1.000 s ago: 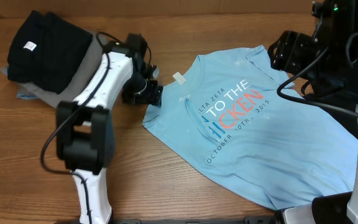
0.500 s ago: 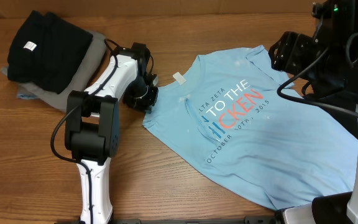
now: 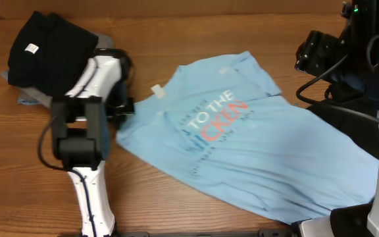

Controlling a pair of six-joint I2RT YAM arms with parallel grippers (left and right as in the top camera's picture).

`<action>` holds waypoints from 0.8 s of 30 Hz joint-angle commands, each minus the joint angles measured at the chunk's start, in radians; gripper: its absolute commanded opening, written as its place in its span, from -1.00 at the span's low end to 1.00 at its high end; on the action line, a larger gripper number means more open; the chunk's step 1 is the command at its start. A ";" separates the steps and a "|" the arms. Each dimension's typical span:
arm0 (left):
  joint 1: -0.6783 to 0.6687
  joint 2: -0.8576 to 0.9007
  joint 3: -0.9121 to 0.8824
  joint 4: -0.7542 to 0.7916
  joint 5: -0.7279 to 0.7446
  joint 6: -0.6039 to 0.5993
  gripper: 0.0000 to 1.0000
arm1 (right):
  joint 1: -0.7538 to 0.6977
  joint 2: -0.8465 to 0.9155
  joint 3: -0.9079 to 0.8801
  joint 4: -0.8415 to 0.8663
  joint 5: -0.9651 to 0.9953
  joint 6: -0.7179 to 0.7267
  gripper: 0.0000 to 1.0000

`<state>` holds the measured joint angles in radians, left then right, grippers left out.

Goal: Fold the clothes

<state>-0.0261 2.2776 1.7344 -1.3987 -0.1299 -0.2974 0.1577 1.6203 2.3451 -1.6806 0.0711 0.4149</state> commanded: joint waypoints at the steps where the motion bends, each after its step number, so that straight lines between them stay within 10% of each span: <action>1: 0.155 -0.129 -0.007 -0.039 -0.090 -0.050 -0.92 | -0.003 -0.003 0.018 0.000 0.042 0.009 0.46; 8: 0.310 -0.320 -0.007 -0.055 0.034 0.031 -0.74 | -0.003 -0.003 0.017 0.010 0.042 0.009 0.52; 16: 0.236 -0.426 -0.007 0.047 0.402 0.310 0.26 | -0.003 0.003 0.017 0.020 0.041 0.009 0.59; 18: 0.184 -0.421 -0.008 0.087 0.436 0.320 1.00 | -0.003 0.006 0.017 0.021 0.041 0.009 0.60; 24: 0.009 -0.377 -0.008 0.312 0.468 0.374 0.96 | -0.003 0.011 0.017 0.018 0.041 0.029 0.61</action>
<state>0.0559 1.8648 1.7267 -1.1496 0.2855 -0.0025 0.1577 1.6253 2.3451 -1.6672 0.0978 0.4194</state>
